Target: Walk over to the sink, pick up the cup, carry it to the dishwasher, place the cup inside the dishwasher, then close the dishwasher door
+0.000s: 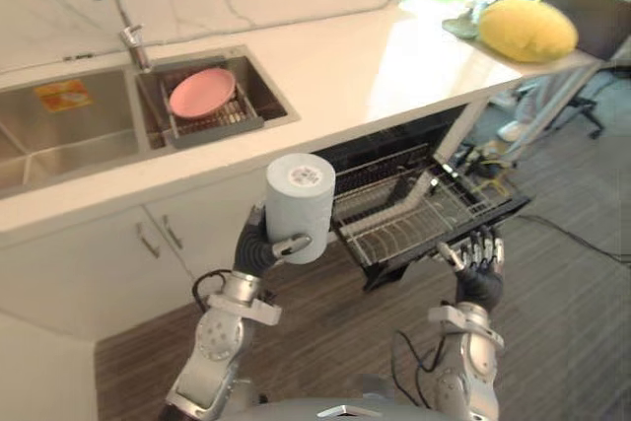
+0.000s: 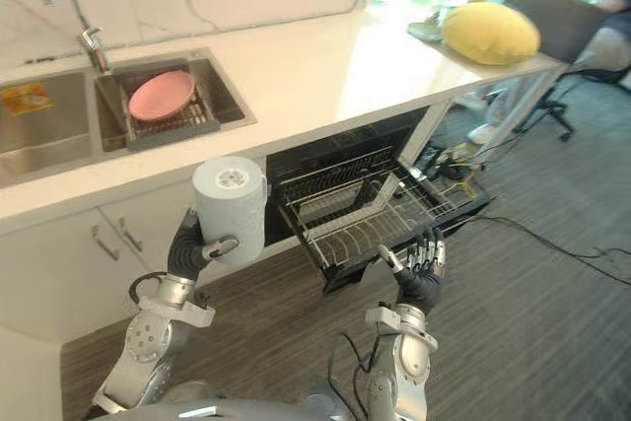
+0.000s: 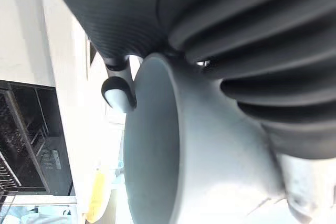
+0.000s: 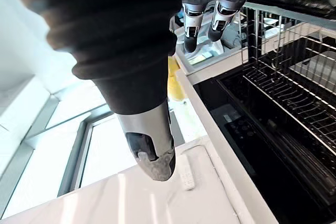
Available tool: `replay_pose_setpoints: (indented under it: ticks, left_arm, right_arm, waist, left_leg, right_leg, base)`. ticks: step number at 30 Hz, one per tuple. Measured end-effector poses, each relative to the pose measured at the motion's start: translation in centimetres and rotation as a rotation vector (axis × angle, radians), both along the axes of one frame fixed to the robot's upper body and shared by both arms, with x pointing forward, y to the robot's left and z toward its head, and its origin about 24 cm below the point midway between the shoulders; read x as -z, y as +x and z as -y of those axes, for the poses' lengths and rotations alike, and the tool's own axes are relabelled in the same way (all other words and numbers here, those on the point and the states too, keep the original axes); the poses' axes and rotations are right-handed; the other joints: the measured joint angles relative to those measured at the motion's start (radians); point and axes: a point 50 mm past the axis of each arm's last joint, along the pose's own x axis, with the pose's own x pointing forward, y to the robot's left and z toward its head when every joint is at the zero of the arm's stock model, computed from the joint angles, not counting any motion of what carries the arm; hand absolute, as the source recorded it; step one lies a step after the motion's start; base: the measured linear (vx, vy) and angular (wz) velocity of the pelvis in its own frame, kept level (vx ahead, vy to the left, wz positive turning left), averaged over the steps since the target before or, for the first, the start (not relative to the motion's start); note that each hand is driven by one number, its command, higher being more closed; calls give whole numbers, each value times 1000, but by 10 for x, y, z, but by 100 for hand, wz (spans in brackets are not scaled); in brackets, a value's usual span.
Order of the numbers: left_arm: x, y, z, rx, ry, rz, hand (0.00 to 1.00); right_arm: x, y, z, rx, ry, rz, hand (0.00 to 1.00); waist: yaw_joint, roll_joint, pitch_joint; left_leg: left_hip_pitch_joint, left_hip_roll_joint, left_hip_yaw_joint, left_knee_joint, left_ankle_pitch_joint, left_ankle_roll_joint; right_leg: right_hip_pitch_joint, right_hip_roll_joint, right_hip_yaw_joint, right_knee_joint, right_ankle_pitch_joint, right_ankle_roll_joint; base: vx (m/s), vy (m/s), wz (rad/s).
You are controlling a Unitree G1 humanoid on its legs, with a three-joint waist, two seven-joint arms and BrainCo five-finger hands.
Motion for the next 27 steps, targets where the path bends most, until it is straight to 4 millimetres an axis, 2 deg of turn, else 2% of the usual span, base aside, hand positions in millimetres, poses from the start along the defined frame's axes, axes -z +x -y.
replay_pose_setpoints:
  ticks: [1,2,3,4,5,6,7,8,9,10,11,12,13,15,16,17,20,22,23,24,25,26,27]
  left_arm:
    - [0,0,0,0,-1,0,100]
    - [-1,0,1,-1,-4,1,100]
    - [0,0,2,-7,-7,-3,100]
    - [0,1,2,-7,-6,-4,100]
    - [0,2,2,-6,-5,-5,100]
    - [0,1,2,-6,-4,-7,100]
    - [1,0,0,-13,0,-11,100]
    - [2,-1,1,-20,-10,-25,100]
    - [3,-3,1,-24,-17,-33,100]
    - [2,-3,3,-22,-13,-23,100]
    - [0,-3,3,-25,-8,-8,100]
    - [-2,-2,3,-29,-4,2,100]
    - [-5,1,3,-35,12,23,100]
    - [-7,4,3,-42,21,35,100]
    - [-7,5,1,-61,21,34,100]
    - [-6,6,0,-83,9,29,100]
    - [-7,7,-4,-116,-1,27,100]
    - [-6,7,-6,-123,-6,19,100]
    - [-5,7,-7,-130,-5,15,100]
    - [-4,7,-7,-130,-3,10,100]
    - [-3,7,-7,-130,-2,7,100]
    - [-2,6,-7,-129,-1,1,100]
    - [0,4,-6,-126,-1,-3,100]
  right_arm:
    - [0,0,0,-2,-6,1,0]
    - [-1,1,-2,-10,-15,5,0]
    - [-2,2,-4,-22,-10,9,0]
    - [-2,2,-4,-29,-4,11,0]
    - [-3,3,-4,-47,2,20,0]
    - [-4,3,-5,-56,1,26,0]
    - [-5,4,-13,-96,13,41,0]
    - [-8,4,-20,-144,8,53,0]
    - [-9,6,-25,-175,7,56,0]
    - [-13,10,-32,-216,10,82,0]
    - [-19,17,-39,-247,11,120,0]
    - [-24,21,-42,-260,11,143,0]
    - [-30,28,-45,-279,4,173,0]
    - [-33,31,-48,-299,-5,186,0]
    - [-33,31,-47,-302,-15,184,0]
    - [-35,32,-46,-310,-35,184,0]
    - [-39,37,-43,-339,-71,182,0]
    - [-40,41,-42,-360,-88,178,0]
    - [-39,45,-42,-375,-91,168,0]
    - [-40,46,-40,-392,-103,163,0]
    - [-41,46,-38,-401,-112,160,0]
    - [-41,46,-35,-414,-124,155,0]
    - [-43,46,-33,-411,-132,161,0]
  waist:
    - [-1,-1,-3]
    - [-10,-8,-10]
    - [-18,-8,-10]
    - [-19,-2,-7]
    - [-16,12,2]
    - [-13,30,12]
    - [-1,43,18]
    - [11,73,13]
    - [20,80,6]
    - [30,99,-10]
    - [35,82,-8]
    - [37,82,-10]
    - [43,69,-11]
    - [45,58,-7]
    - [48,41,-12]
    - [56,43,-13]
    - [60,55,-21]
    - [64,57,-20]
    - [66,47,-13]
    - [68,47,-1]
    - [67,52,5]
    - [67,53,17]
    - [65,58,14]
  left_leg:
    - [7,1,2,-8,0,-1]
    - [20,0,6,-24,2,-3]
    - [30,2,8,-22,2,-9]
    - [35,8,11,-20,-2,-17]
    - [44,41,18,7,-20,-49]
    - [49,62,22,31,-33,-73]
    - [70,89,29,87,-63,-120]
    - [84,129,27,133,-104,-134]
    - [90,154,29,134,-110,-131]
    - [114,166,34,108,-107,-127]
    - [126,160,46,67,-104,-121]
    - [132,156,52,45,-102,-116]
    - [132,154,54,8,-101,-116]
    - [135,160,51,-28,-83,-114]
    - [141,158,50,-32,-67,-114]
    - [169,157,50,-51,-67,-115]
    - [189,155,62,-96,-61,-125]
    - [166,157,73,-52,-59,-123]
    - [101,163,74,82,-43,-83]
    - [13,179,66,257,6,2]
    - [-21,182,54,326,42,42]
    - [-57,168,13,408,81,25]
    - [-76,134,-30,371,-2,-37]
  right_leg:
    - [-5,11,-17,-22,-9,-6]
    - [-19,35,-68,-113,-26,-26]
    - [-33,43,-137,-231,-17,-54]
    - [-44,45,-154,-270,1,-83]
    - [-56,50,-175,-344,53,-130]
    - [-55,55,-177,-390,92,-143]
    - [-38,64,-175,-493,280,-183]
    - [-28,91,-169,-480,352,-116]
    - [-28,115,-180,-479,350,-117]
    - [-33,138,-199,-478,345,-124]
    - [-49,155,-205,-490,344,-126]
    - [-50,164,-207,-513,344,-126]
    - [-42,188,-207,-596,357,-118]
    - [3,200,-262,-718,371,-128]
    - [45,202,-276,-795,421,-136]
    - [79,213,-275,-840,468,-139]
    - [87,225,-266,-876,482,-136]
    - [84,229,-256,-890,481,-134]
    - [84,220,-249,-901,480,-133]
    - [92,210,-240,-900,471,-130]
    - [100,208,-234,-897,459,-125]
    - [121,194,-219,-895,432,-123]
    - [123,184,-201,-895,431,-128]
  base:
    - [191,61,-25]
    - [267,13,-8]
    - [273,-10,-8]
    - [322,-55,-11]
    - [190,-45,-14]
    - [289,-92,-30]
    - [209,-78,-52]
    - [238,-92,-64]
    - [170,-72,-77]
    - [151,-93,-82]
    - [138,-97,-83]
    - [74,-103,-80]
    - [40,-82,-61]
    - [17,-41,-33]
    - [0,-7,-14]
    - [4,-11,-15]
    - [3,-3,-4]
    - [-5,1,-6]
    - [-36,-14,-12]
    - [-32,-14,-10]
    - [-44,19,-12]
    - [-17,88,-15]
    - [-27,108,-15]
